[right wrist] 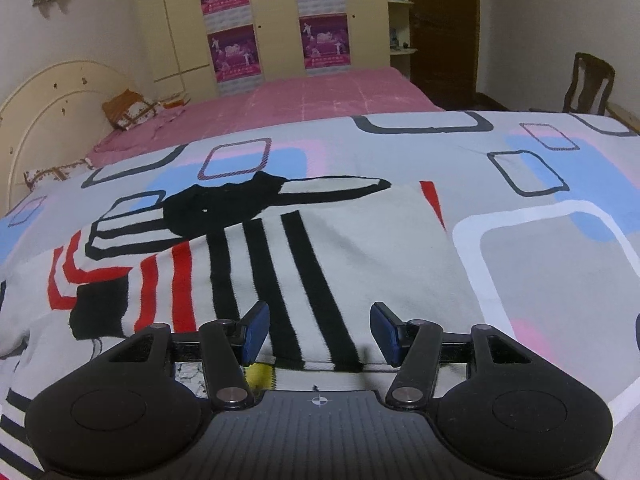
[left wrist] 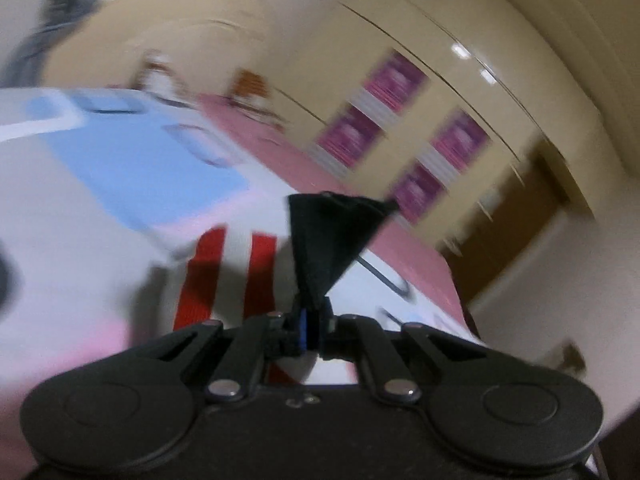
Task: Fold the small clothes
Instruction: 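Fold the grasped sleeve across the sweater body and release with the left tool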
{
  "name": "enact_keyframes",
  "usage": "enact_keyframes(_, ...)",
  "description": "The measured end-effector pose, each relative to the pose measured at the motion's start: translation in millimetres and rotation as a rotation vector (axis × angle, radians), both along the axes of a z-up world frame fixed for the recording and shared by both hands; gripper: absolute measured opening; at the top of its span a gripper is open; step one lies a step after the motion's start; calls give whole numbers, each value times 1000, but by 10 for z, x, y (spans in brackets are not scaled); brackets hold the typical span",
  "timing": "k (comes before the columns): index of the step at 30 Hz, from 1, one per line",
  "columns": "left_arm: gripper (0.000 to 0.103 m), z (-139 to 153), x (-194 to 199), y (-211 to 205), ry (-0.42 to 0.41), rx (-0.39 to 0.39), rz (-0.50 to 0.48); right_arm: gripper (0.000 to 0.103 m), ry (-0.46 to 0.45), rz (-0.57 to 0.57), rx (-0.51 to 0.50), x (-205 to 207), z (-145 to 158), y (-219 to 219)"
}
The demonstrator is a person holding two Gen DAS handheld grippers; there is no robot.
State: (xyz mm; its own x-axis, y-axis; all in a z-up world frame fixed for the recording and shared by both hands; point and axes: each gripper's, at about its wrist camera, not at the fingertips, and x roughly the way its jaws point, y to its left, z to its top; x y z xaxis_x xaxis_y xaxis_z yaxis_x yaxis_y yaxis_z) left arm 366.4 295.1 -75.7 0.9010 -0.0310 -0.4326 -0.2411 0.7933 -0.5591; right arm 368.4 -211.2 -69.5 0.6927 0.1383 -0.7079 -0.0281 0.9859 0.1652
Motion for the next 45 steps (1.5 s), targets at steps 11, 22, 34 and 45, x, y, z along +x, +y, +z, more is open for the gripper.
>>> enact_keyframes(11,5,-57,723,-1821,110,231,-417,56,-20,-59,75,-55,35,-357)
enact_keyframes(22,33,-527,876,-2871,231,330,-646,57,17,-130,201,-193,31,-880)
enact_keyframes(34,55,-76,146,-2054,145,448,-359,57,58,-17,397,-10,25,-500)
enact_keyframes(45,49,-284,-292,-1078,305,412,-195,57,185,59,449,504,-277,209)
